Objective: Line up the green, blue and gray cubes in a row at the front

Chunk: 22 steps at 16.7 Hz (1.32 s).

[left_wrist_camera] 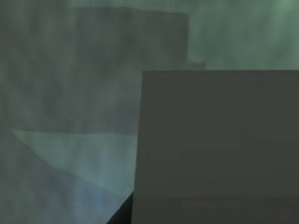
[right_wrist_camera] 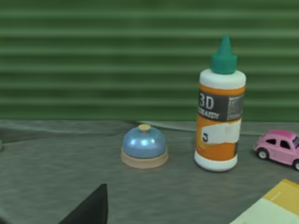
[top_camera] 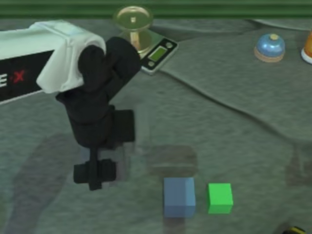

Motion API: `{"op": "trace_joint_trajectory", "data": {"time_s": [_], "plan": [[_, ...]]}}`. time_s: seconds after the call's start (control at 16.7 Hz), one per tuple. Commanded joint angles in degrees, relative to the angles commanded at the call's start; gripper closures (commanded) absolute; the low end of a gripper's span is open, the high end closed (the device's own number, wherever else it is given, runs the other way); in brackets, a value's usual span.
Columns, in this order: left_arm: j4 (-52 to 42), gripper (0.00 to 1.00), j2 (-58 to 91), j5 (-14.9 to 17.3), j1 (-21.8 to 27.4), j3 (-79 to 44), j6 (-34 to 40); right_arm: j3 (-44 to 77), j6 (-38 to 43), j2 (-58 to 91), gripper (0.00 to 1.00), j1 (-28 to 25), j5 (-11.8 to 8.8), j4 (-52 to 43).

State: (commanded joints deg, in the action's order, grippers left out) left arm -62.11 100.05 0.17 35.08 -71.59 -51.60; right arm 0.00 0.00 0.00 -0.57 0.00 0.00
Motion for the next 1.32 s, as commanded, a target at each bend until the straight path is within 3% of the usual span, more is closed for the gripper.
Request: {"op": "trace_joint_trajectory", "data": {"time_s": [0.18,0.54,0.96,1.26,1.32], "plan": [[0.8,1.0,-4.12,-0.13,4.26,4.21,0.62,0.0,0.0,0.0,0.0,0.0,0.0,0.0],[1.67,1.0,-3.75,-0.09,4.25,4.92,0.6,0.0,0.0,0.0,0.0,0.0,0.0,0.0],[15.89,1.0,1.93,-0.08,4.88,13.0,1.06,0.0,0.0,0.0,0.0,0.0,0.0,0.0],[16.84,1.0,2.46,-0.12,4.97,13.62,1.06,0.0,0.0,0.0,0.0,0.0,0.0,0.0],[16.84,0.92,2.46,-0.12,4.97,13.62,1.06,0.0,0.0,0.0,0.0,0.0,0.0,0.0]]}}
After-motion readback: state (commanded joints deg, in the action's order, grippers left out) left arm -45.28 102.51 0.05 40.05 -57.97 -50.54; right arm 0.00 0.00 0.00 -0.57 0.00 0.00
